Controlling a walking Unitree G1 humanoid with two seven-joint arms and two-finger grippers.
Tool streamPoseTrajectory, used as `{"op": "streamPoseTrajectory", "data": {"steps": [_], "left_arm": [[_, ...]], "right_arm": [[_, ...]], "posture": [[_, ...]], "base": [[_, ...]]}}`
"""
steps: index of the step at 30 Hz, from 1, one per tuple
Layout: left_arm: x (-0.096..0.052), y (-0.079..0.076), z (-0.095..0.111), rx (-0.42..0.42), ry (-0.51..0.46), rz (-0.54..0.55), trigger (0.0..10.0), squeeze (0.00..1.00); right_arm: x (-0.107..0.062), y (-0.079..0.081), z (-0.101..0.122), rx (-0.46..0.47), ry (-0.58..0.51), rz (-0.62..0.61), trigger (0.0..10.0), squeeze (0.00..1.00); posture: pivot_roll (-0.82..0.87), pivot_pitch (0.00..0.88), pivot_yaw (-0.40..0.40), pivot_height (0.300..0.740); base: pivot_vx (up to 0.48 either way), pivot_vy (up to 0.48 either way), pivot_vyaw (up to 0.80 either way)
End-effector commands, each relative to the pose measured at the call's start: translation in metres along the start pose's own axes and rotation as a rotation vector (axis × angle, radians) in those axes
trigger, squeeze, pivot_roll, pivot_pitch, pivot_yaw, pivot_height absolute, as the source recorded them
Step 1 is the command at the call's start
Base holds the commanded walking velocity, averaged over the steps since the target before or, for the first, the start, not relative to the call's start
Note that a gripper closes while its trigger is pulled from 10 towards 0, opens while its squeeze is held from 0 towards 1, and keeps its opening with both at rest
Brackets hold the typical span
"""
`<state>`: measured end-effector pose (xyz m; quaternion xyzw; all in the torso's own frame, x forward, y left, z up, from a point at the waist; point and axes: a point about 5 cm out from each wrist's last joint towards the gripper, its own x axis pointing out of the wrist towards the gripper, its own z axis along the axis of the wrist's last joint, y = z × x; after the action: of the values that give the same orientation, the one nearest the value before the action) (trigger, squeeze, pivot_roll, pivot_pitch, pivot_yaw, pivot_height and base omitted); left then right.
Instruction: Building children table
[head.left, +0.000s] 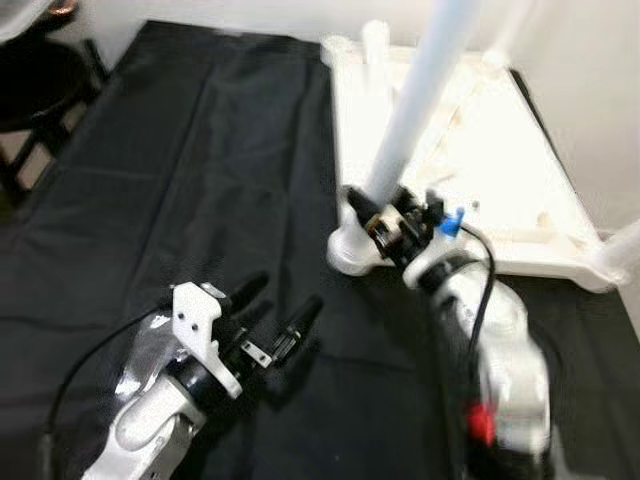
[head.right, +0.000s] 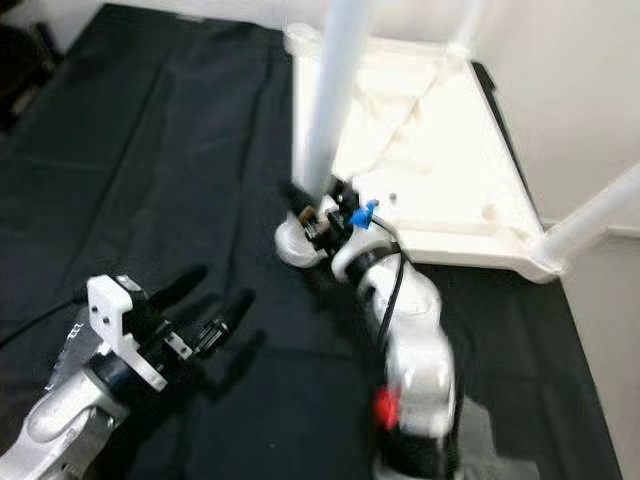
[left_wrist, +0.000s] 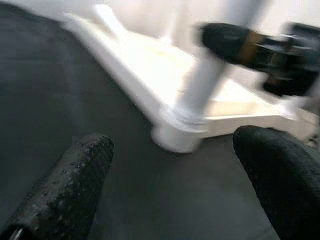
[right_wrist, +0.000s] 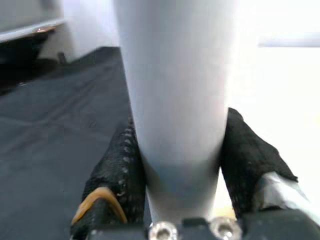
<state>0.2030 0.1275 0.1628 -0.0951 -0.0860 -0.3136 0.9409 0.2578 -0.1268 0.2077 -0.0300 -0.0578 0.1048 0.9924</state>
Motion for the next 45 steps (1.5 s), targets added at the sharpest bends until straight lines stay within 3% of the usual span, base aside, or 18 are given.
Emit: {"op": "streamPoseTrajectory", "data": {"steps": [1, 2, 7, 8, 9, 11, 12, 13, 21, 24, 32, 37, 38, 39, 40, 41, 42, 45], "left_arm": [[0.001, 0.000, -0.002, 0.012, 0.011, -0.006, 10.0, 0.00], [0.001, 0.001, -0.003, 0.013, 0.012, -0.005, 10.0, 0.00], [0.002, 0.002, -0.005, 0.013, 0.015, -0.011, 10.0, 0.00], [0.003, 0.003, -0.005, 0.013, 0.016, -0.014, 10.0, 0.00], [0.004, 0.004, -0.006, 0.014, 0.015, -0.015, 10.0, 0.00], [0.004, 0.004, -0.006, 0.015, 0.015, -0.016, 10.0, 0.00], [0.004, 0.004, -0.005, 0.016, 0.013, -0.016, 10.0, 0.00], [0.004, 0.004, -0.005, 0.017, 0.012, -0.016, 10.0, 0.00], [0.002, 0.003, -0.002, 0.014, 0.010, -0.017, 10.0, 0.00], [0.000, 0.001, -0.002, 0.011, 0.011, -0.020, 10.0, 0.00], [-0.004, -0.003, 0.000, 0.013, 0.023, -0.025, 10.0, 0.00], [-0.007, -0.004, 0.000, 0.014, 0.030, -0.025, 10.0, 0.00], [-0.008, -0.005, 0.001, 0.015, 0.034, -0.025, 10.0, 0.00], [-0.009, -0.005, 0.001, 0.016, 0.036, -0.025, 10.0, 0.00], [-0.009, -0.005, 0.002, 0.016, 0.038, -0.025, 10.0, 0.00], [-0.009, -0.005, 0.002, 0.016, 0.038, -0.025, 10.0, 0.00], [-0.009, -0.005, 0.002, 0.016, 0.040, -0.025, 10.0, 0.00], [-0.009, -0.005, 0.002, 0.016, 0.042, -0.025, 10.0, 0.00]], "right_arm": [[-0.010, 0.007, -0.047, 0.009, 0.282, 0.004, 0.0, 0.00], [-0.012, 0.018, -0.049, 0.039, 0.285, 0.059, 0.0, 0.00], [0.002, 0.008, -0.038, 0.010, 0.237, 0.053, 0.0, 0.00], [0.009, 0.004, -0.033, 0.000, 0.221, 0.067, 2.6, 0.00], [0.013, 0.004, -0.028, 0.000, 0.218, 0.094, 10.0, 0.00], [0.014, 0.006, -0.026, 0.008, 0.223, 0.125, 10.0, 0.00], [0.012, 0.009, -0.021, 0.012, 0.225, 0.134, 10.0, 0.99], [0.011, 0.011, -0.017, 0.023, 0.221, 0.157, 10.0, 1.00], [0.017, 0.007, 0.009, 0.057, 0.102, 0.488, 10.0, 1.00], [0.020, -0.015, 0.024, -0.072, 0.053, 0.708, 10.0, 1.00], [0.050, -0.047, 0.038, -0.138, 0.007, 0.834, 10.0, 1.00], [0.059, -0.051, 0.046, -0.142, -0.016, 0.875, 10.0, 1.00], [0.066, -0.053, 0.052, -0.160, -0.038, 0.870, 10.0, 0.11], [0.071, -0.054, 0.055, -0.174, -0.052, 0.864, 10.0, 0.11], [0.074, -0.055, 0.057, -0.177, -0.060, 0.884, 6.7, 0.00], [0.074, -0.055, 0.057, -0.177, -0.060, 0.884, 6.7, 0.00], [0.076, -0.056, 0.059, -0.178, -0.060, 0.910, 0.0, 0.00], [0.076, -0.059, 0.062, -0.174, -0.059, 0.969, 0.0, 0.00]], "posture": [[0.02, 0.224, -0.115, 0.740], [0.02, 0.219, -0.110, 0.740], [0.01, 0.199, -0.109, 0.740], [0.00, 0.199, -0.102, 0.740], [0.00, 0.200, -0.104, 0.740], [0.00, 0.200, -0.104, 0.740], [0.00, 0.210, -0.103, 0.740], [0.00, 0.215, -0.100, 0.740], [0.01, 0.238, -0.095, 0.740], [0.02, 0.247, -0.093, 0.740], [0.06, 0.267, -0.075, 0.740], [0.07, 0.271, -0.072, 0.740], [0.08, 0.276, -0.067, 0.740], [0.08, 0.276, -0.067, 0.740], [0.08, 0.277, -0.066, 0.740], [0.08, 0.277, -0.066, 0.740], [0.08, 0.282, -0.061, 0.740], [0.08, 0.284, -0.060, 0.740]], "base": [[0.000, 0.000, 0.00], [0.000, 0.000, 0.00], [0.000, 0.000, 0.00], [0.000, 0.000, 0.00], [0.000, 0.000, 0.00], [0.000, 0.000, 0.00], [0.000, 0.000, 0.00], [0.000, 0.000, 0.00], [0.000, 0.000, 0.00], [0.000, 0.000, 0.00], [0.000, 0.000, 0.00], [0.000, 0.000, 0.00], [0.000, 0.000, 0.00], [0.000, 0.000, 0.00], [0.000, 0.000, 0.00], [0.000, 0.000, 0.00], [0.000, 0.000, 0.00], [0.000, 0.000, 0.00]]}}
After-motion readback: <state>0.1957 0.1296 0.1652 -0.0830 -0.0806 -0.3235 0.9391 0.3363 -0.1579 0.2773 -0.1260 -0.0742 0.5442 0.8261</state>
